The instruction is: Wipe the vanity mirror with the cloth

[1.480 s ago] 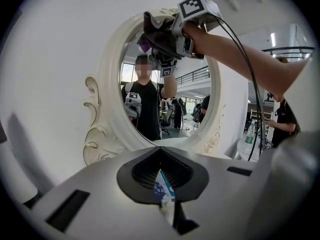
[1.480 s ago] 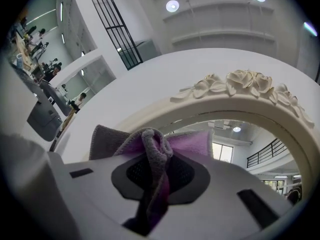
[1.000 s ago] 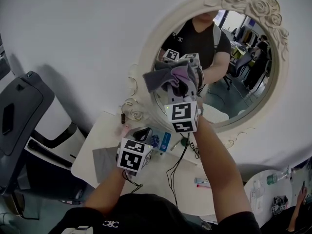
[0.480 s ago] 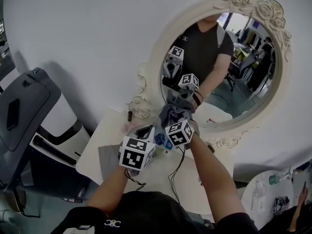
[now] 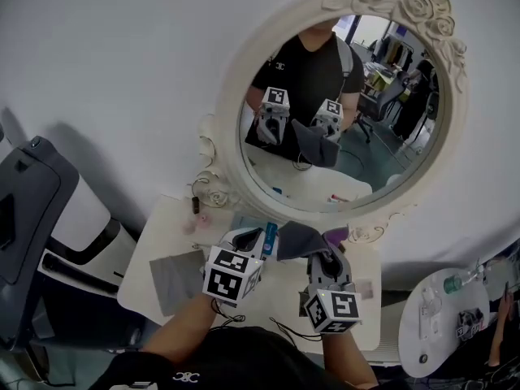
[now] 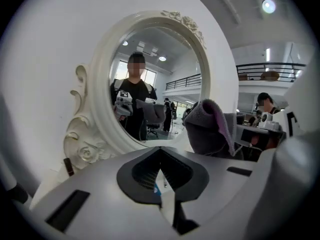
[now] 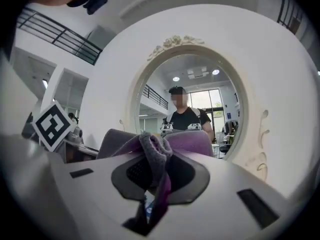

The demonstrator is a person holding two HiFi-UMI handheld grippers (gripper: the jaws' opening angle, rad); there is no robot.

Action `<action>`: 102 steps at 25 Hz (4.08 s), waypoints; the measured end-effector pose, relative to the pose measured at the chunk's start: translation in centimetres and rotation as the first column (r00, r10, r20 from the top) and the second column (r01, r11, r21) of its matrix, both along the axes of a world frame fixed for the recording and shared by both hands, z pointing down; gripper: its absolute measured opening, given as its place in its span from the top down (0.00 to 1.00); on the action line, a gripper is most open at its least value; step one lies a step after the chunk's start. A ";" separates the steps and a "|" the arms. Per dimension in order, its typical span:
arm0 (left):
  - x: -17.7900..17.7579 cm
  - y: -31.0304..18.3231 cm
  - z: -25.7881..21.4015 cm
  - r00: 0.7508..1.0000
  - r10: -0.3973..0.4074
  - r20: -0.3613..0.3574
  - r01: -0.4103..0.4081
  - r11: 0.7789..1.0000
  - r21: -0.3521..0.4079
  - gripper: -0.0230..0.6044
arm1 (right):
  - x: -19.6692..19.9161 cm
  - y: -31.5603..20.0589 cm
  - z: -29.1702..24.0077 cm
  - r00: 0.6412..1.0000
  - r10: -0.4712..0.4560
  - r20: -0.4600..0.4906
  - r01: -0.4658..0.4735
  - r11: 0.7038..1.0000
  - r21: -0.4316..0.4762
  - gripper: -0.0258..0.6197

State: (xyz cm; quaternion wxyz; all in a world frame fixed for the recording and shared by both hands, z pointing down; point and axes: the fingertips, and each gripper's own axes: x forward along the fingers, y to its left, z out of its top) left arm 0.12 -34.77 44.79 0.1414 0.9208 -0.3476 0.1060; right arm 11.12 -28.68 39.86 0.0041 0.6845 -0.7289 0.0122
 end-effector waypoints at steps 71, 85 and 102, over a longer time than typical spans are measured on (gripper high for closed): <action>1.5 18.2 29.9 0.079 0.760 0.645 -0.440 0.607 -0.662 0.96 | 12.9 17.1 19.0 0.898 0.428 -0.102 -0.419 0.760 -0.496 0.89; 0.7 17.7 29.7 0.094 0.743 0.663 -0.440 0.628 -0.642 0.96 | 13.1 23.5 34.9 0.935 0.355 -0.013 -0.165 0.402 -0.901 0.89; -1.5 15.8 29.8 0.459 0.199 0.866 0.304 0.881 -0.363 0.96 | 12.1 25.6 34.7 0.946 0.006 0.323 0.261 0.577 -0.774 0.89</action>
